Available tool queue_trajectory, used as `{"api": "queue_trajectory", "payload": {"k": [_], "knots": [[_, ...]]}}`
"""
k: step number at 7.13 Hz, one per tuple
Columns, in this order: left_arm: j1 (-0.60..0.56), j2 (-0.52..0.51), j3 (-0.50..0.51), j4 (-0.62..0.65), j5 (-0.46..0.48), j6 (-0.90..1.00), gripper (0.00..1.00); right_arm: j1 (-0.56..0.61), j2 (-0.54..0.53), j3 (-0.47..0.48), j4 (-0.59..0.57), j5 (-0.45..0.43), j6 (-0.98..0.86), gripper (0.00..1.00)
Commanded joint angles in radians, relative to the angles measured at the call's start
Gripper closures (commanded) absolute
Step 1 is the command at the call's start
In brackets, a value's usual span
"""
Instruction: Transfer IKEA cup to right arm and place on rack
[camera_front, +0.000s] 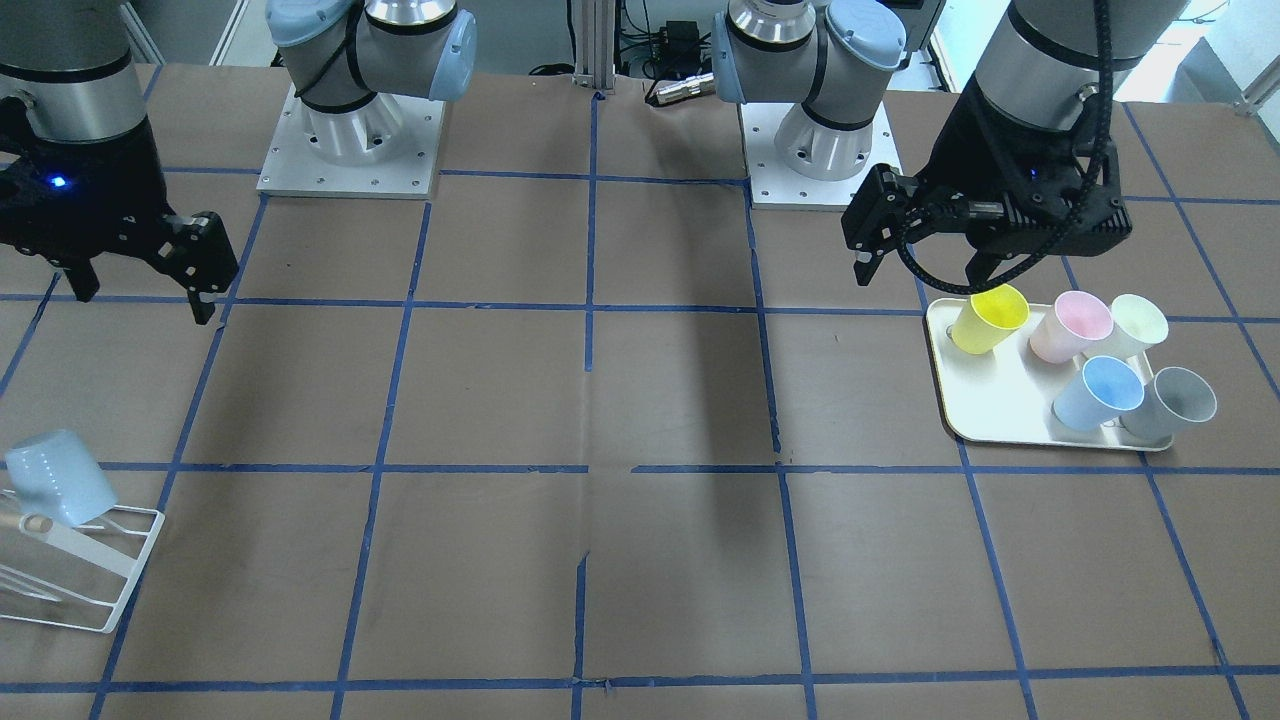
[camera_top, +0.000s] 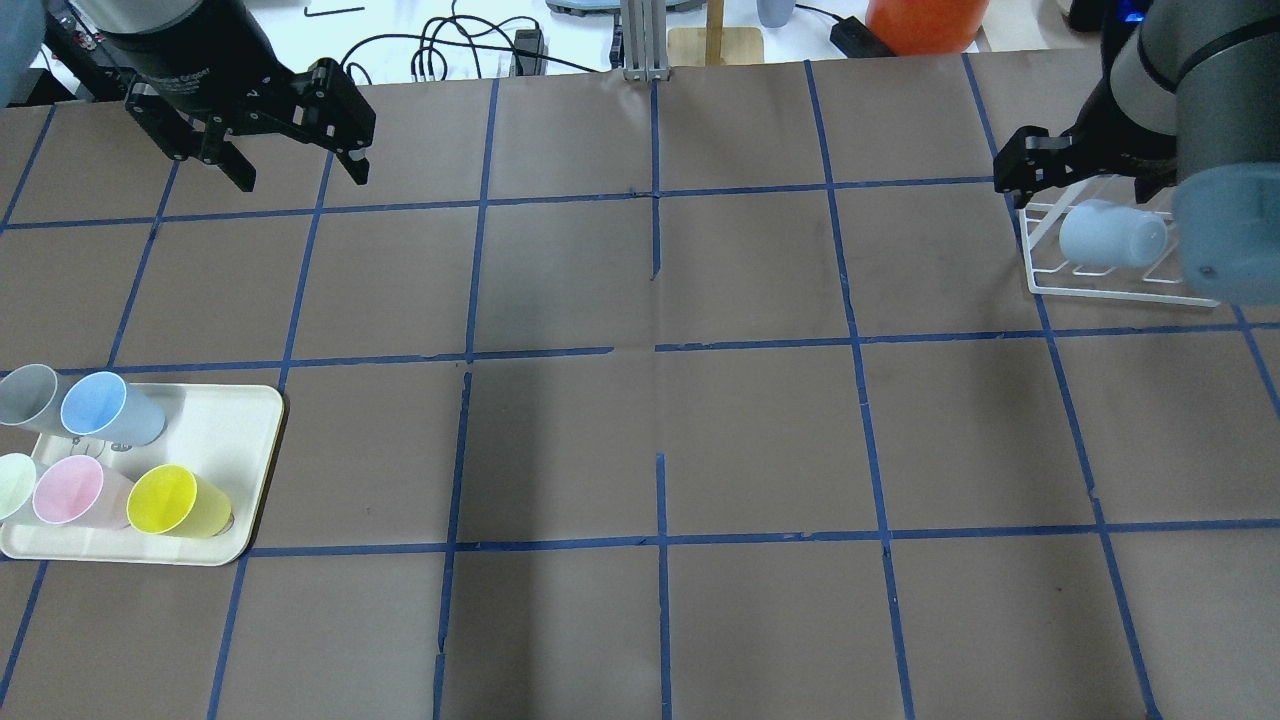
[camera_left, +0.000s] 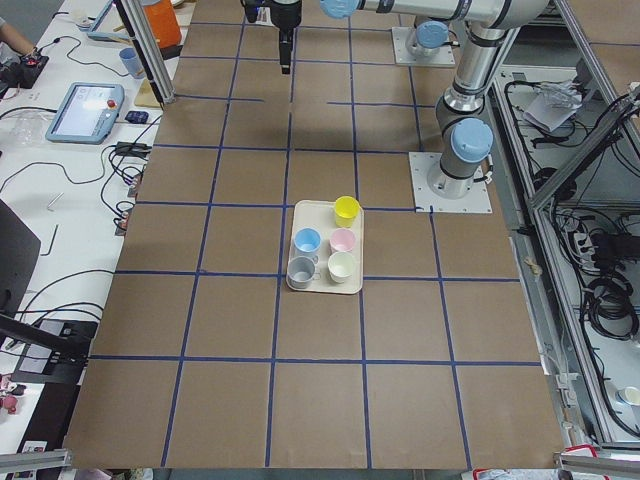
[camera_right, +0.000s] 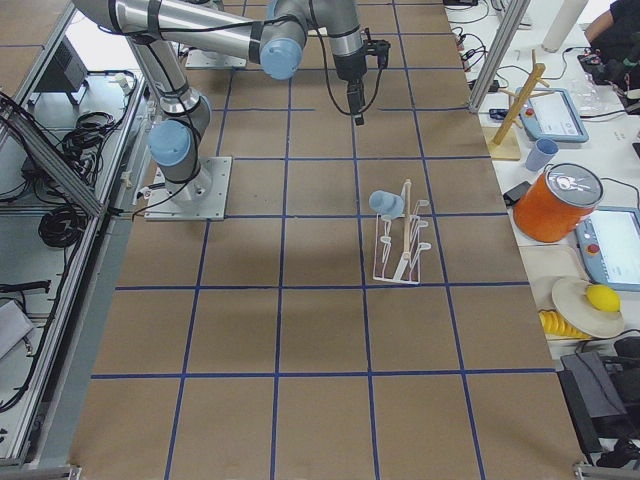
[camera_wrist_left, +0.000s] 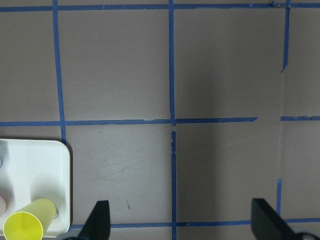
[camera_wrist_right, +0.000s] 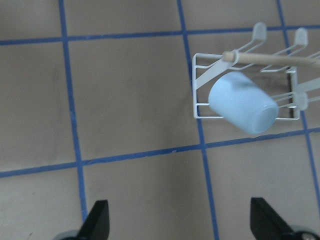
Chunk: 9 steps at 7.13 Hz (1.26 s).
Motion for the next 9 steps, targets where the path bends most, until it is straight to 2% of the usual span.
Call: {"api": "queue_trajectory", "payload": {"k": [1,2,5,6,7,9], "knots": [[0.003,0.002,0.0,0.001,0.002,0.001,0.0,0.002,0.001,-0.04,0.196,0.112,0.024,0.0],[0.003,0.001,0.002,0.001,0.002,0.001,0.0,0.012,-0.01,-0.042,0.23,0.115,0.032,0.0],[0.003,0.001,0.003,0.002,0.002,0.001,0.0,0.153,-0.007,-0.044,0.294,0.112,0.092,0.0],[0.003,0.001,0.008,0.001,0.004,0.001,0.0,0.155,-0.01,-0.054,0.312,0.114,0.113,0.0],[0.003,-0.002,0.012,0.001,0.004,0.001,0.0,0.14,-0.004,-0.098,0.391,0.159,0.113,0.0],[0.004,-0.008,0.022,-0.001,0.007,0.001,0.0,0.113,-0.007,-0.146,0.489,0.167,0.105,0.0]]}}
